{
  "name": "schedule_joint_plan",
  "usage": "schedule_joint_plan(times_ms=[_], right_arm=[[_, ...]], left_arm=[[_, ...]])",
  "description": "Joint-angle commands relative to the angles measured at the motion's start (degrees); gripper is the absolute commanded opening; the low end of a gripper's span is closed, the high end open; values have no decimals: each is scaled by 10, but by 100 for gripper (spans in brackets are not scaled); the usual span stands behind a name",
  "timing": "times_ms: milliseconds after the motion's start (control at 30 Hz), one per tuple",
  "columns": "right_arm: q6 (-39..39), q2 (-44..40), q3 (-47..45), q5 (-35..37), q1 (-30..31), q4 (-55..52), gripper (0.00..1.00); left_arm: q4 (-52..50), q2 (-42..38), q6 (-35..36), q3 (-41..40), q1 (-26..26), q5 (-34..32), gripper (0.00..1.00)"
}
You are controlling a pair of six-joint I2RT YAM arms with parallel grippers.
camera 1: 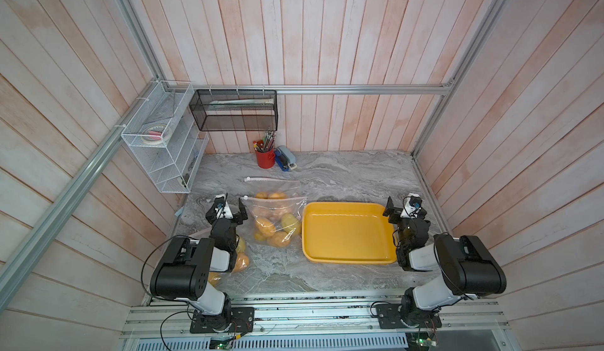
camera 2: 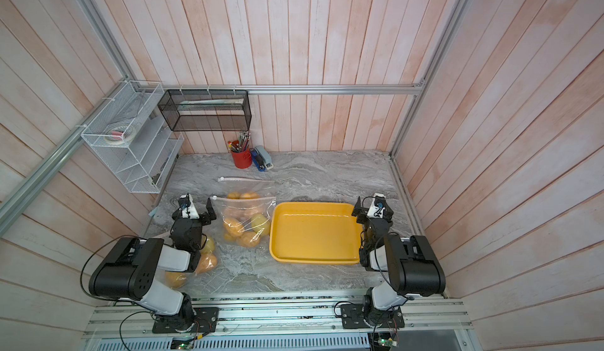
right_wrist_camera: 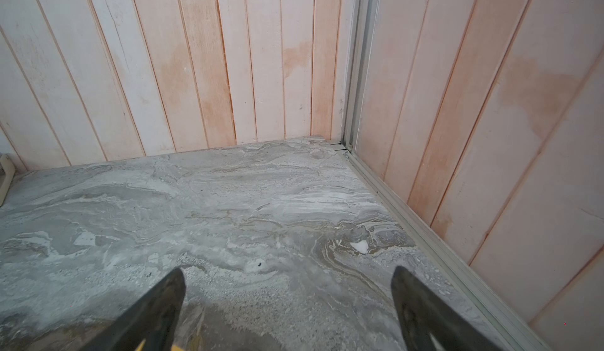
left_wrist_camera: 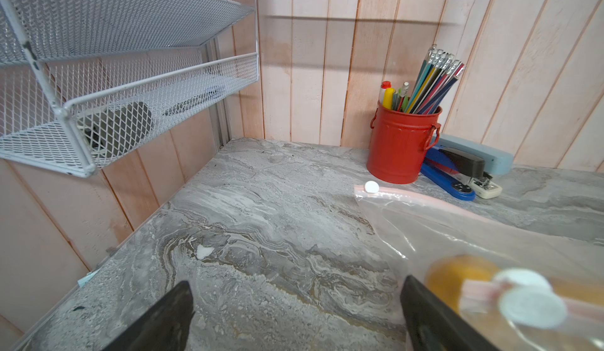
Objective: Put the potatoes into a zipper bag and zip it
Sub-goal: Reset both arms
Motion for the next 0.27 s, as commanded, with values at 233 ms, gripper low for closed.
schedule_joint_plan(times_ms=[233], right_arm=[[-6,8,4,-14,-1,-14,98]], left_arm=[[1,3,5,4,3,9,100]])
